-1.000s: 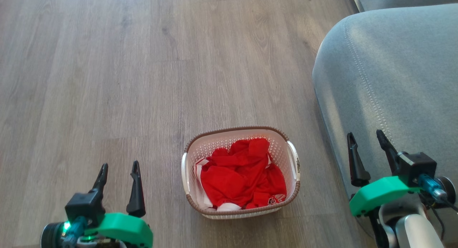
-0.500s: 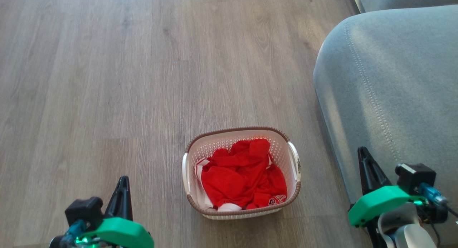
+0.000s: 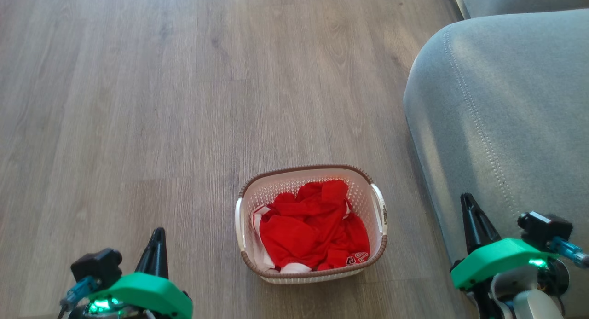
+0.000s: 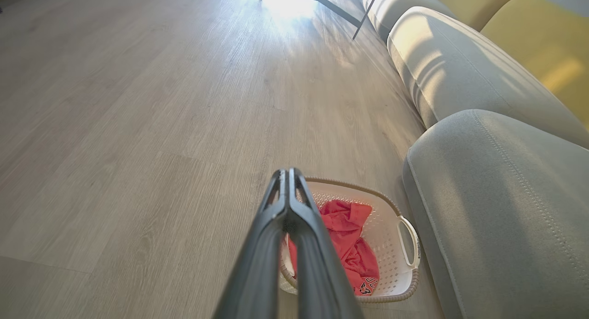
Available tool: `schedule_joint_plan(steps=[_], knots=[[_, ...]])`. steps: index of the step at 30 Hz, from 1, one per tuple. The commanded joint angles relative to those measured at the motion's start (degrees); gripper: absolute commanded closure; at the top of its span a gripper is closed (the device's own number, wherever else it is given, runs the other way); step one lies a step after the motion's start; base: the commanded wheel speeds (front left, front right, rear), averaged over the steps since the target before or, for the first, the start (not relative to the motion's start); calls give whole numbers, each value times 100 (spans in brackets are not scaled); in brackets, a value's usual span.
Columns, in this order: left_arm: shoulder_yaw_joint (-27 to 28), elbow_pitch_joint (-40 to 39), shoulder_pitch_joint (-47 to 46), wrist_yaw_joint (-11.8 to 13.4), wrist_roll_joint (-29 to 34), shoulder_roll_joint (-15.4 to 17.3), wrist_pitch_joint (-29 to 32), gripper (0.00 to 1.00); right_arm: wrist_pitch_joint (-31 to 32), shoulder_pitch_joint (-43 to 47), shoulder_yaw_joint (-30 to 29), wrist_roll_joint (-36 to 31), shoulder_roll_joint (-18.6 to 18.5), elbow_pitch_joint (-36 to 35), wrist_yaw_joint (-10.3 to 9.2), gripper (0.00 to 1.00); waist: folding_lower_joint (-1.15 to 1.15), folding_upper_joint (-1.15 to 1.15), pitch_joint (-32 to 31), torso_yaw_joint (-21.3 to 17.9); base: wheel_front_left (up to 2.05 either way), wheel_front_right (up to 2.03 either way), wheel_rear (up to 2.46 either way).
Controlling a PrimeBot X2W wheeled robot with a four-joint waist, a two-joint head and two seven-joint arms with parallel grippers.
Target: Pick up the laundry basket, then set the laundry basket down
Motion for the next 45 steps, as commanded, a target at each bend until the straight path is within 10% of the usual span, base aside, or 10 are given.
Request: schedule_joint_plan(steps=[1,45], knots=[[161,-139,-258,-56,-148,17,19,100,16,-259,-8,183,-108,-147,-7,100,0,0,-3,2,0,0,0],[935,560,-757,-887,-2687,-312,387,100,323,-445,-153,3168,-190,224,-19,100,0,0,-106,61,0,0,0]])
